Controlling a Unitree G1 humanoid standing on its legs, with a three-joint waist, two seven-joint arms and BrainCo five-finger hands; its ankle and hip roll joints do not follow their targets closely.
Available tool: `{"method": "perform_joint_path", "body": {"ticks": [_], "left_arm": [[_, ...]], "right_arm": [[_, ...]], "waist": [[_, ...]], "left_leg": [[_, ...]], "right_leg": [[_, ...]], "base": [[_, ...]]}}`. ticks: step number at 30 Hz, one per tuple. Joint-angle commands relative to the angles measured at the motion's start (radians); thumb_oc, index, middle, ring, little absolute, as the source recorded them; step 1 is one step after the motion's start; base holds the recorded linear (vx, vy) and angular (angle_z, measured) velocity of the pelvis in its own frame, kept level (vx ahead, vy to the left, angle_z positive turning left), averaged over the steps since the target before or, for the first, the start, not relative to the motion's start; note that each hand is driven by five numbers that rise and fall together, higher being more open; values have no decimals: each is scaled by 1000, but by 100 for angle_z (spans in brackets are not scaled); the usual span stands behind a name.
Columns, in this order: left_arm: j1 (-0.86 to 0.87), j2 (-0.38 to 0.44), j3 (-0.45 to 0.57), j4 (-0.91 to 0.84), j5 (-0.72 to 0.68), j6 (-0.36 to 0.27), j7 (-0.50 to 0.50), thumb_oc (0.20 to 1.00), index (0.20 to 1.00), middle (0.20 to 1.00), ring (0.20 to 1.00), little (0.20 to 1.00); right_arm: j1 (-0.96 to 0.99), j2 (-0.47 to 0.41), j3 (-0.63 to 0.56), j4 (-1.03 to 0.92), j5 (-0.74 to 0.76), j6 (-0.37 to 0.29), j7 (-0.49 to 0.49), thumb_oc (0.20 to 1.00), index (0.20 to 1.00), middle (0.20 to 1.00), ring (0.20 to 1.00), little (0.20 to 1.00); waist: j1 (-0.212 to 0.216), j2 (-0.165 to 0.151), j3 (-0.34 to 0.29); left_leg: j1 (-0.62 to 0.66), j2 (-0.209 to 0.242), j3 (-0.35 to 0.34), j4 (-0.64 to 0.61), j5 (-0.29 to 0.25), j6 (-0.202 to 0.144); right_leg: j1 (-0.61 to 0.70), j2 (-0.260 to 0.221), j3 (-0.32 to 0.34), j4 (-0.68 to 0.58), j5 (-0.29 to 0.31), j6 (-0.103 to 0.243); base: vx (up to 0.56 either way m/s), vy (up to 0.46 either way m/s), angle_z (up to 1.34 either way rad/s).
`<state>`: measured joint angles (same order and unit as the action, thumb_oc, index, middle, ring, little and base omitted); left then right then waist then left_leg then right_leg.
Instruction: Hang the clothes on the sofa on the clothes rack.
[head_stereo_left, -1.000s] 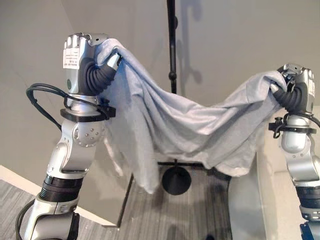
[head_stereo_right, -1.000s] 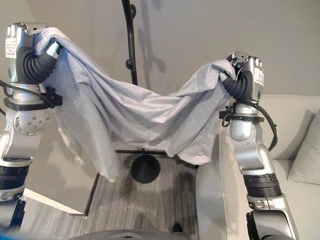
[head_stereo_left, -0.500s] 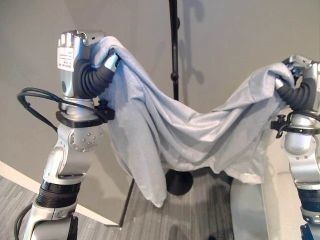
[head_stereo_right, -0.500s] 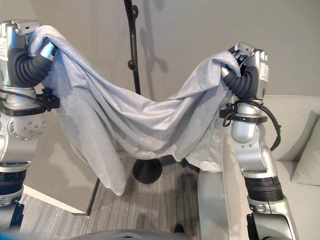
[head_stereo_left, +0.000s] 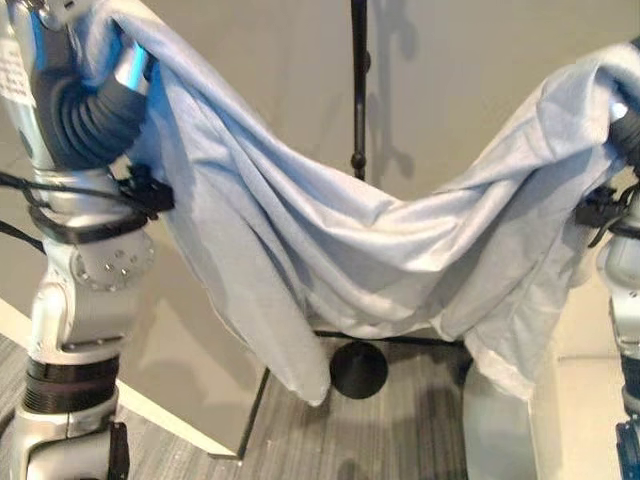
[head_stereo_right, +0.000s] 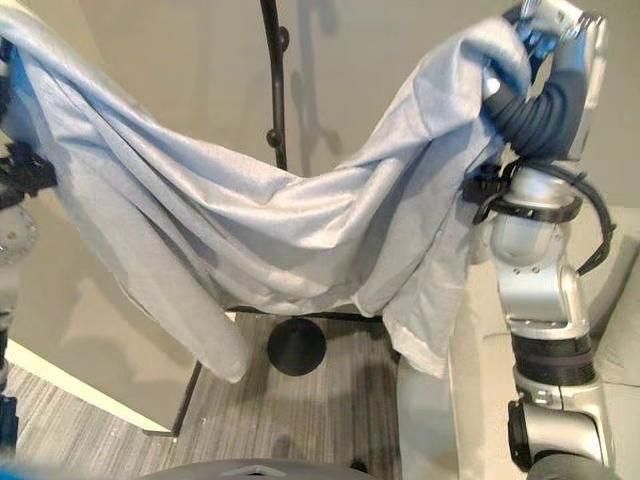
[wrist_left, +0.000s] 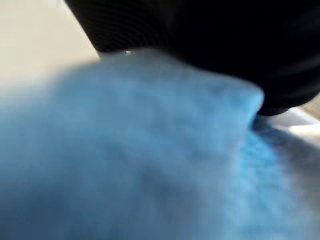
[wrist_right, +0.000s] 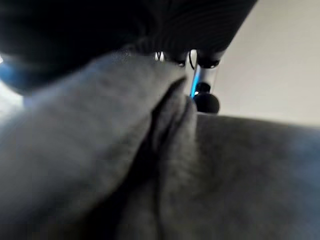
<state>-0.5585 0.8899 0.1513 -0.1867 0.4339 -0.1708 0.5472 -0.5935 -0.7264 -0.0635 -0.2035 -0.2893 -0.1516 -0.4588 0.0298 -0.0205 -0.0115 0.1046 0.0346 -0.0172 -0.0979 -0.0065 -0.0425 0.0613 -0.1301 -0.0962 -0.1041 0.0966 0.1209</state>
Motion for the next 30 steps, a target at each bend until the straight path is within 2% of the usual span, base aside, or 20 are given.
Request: {"method": "perform_joint_path", "body": {"ticks": [1, 4, 5, 7, 10, 13, 14, 15, 16, 18, 19, 21, 24, 27, 29, 30], "left_arm": [[-148, 90, -64, 100, -80, 52, 59, 200, 200, 200, 200, 200], [-271, 156, -162, 230, -115, 76, 57, 200, 200, 200, 200, 200], [-348, 190, -227, 314, -139, 86, 58, 200, 200, 200, 200, 200], [-374, 194, -245, 332, -142, 81, 63, 200, 200, 200, 200, 200], [-568, 268, -429, 528, -219, 94, 57, 200, 200, 200, 200, 200], [-728, 284, -579, 673, -286, 93, 49, 200, 200, 200, 200, 200], [-748, 284, -593, 686, -291, 89, 50, 200, 200, 200, 200, 200], [-840, 278, -690, 772, -323, 90, 35, 200, 200, 200, 200, 200], [-875, 276, -718, 792, -330, 85, 36, 200, 200, 200, 200, 200], [-1012, 232, -889, 962, -360, 88, -1, 200, 200, 200, 200, 200], [-1036, 216, -924, 1004, -361, 92, -10, 200, 200, 200, 200, 200], [-1067, 185, -974, 1080, -359, 98, -22, 200, 200, 200, 200, 200], [-1088, 156, -994, 1122, -376, 99, -18, 200, 200, 200, 200, 200], [-1105, 139, -1015, 1178, -377, 104, -34, 200, 200, 200, 200, 200], [-1157, 85, -1088, 1293, -388, 104, -54, 200, 200, 200, 200, 200], [-1166, 75, -1093, 1298, -391, 104, -52, 200, 200, 200, 200, 200]], "right_arm": [[-142, -72, 63, 92, 124, 19, -17, 200, 200, 200, 200, 200], [-251, -110, 159, 205, 224, 31, 13, 200, 200, 200, 200, 200], [-329, -133, 235, 288, 282, 38, 36, 200, 200, 200, 200, 200], [-345, -135, 242, 304, 287, 32, 34, 200, 200, 200, 200, 200], [-536, -163, 429, 494, 413, 44, 83, 200, 200, 200, 200, 200], [-672, -166, 570, 641, 475, 56, 119, 200, 200, 200, 200, 200], [-687, -164, 578, 654, 479, 52, 120, 200, 200, 200, 200, 200], [-766, -158, 670, 749, 509, 65, 147, 200, 200, 200, 200, 200], [-784, -156, 675, 766, 516, 58, 149, 200, 200, 200, 200, 200], [-918, -115, 810, 965, 517, 79, 182, 200, 200, 200, 200, 200], [-941, -101, 834, 1024, 499, 88, 187, 200, 200, 200, 200, 200], [-962, -75, 852, 1102, 476, 96, 182, 200, 200, 200, 200, 200], [-982, -58, 837, 1152, 488, 106, 160, 200, 200, 200, 200, 200], [-993, -34, 867, 1211, 452, 124, 176, 200, 200, 200, 200, 200], [-1049, 1, 921, 1316, 436, 128, 183, 200, 200, 200, 200, 200], [-1058, 5, 923, 1326, 439, 132, 178, 200, 200, 200, 200, 200]], "waist": [[11, -28, -37], [10, -25, -42], [8, -24, -46], [8, -25, -41], [3, -21, -46], [-1, -18, -50], [-1, -18, -46], [-4, -15, -49], [-4, -19, -44], [-7, -18, -38], [-7, -20, -36], [-5, -18, -30], [-4, -20, -23], [-1, -24, -26], [-3, -27, -21], [-3, -26, -17]], "left_leg": [[32, 32, 38, 11, -65, -19], [35, 31, 41, 11, -63, -22], [36, 32, 44, 11, -61, -24], [36, 32, 44, 11, -60, -24], [34, 35, 50, 11, -54, -31], [34, 39, 54, 11, -59, -36], [34, 39, 54, 11, -59, -37], [31, 40, 56, 11, -56, -40], [30, 40, 56, 11, -56, -40], [18, 45, 57, 11, -45, -45], [14, 45, 56, 11, -43, -46], [5, 44, 53, 11, -38, -47], [-9, 44, 47, 11, -31, -49], [-19, 45, 46, 11, -29, -51], [-31, 41, 41, 11, -24, -49], [-36, 39, 39, 11, -22, -49]], "right_leg": [[13, -82, -27, 18, -38, 80], [15, -82, -29, 18, -36, 83], [15, -82, -28, 18, -34, 84], [14, -81, -28, 18, -34, 84], [12, -79, -27, 18, -28, 88], [12, -78, -28, 18, -32, 94], [11, -78, -28, 18, -32, 94], [8, -78, -27, 17, -28, 97], [7, -78, -27, 17, -27, 97], [-4, -78, -31, 17, -19, 101], [-8, -78, -32, 17, -17, 102], [-16, -77, -34, 17, -14, 103], [-27, -75, -36, 17, -11, 105], [-37, -76, -39, 17, -12, 105], [-42, -76, -40, 17, -8, 106], [-47, -77, -41, 17, -6, 108]], "base": [[-4, 7, 4], [0, 0, 0], [0, 0, 0], [17, 1, 0], [-14, 1, 0], [23, 1, 0], [32, 0, 0], [0, 0, 0], [0, 0, 0], [-36, -13, 1], [0, 0, 0], [-11, 0, 2], [-18, -3, 8], [9, -3, 8], [0, 0, 0], [-45, 42, 3]]}}
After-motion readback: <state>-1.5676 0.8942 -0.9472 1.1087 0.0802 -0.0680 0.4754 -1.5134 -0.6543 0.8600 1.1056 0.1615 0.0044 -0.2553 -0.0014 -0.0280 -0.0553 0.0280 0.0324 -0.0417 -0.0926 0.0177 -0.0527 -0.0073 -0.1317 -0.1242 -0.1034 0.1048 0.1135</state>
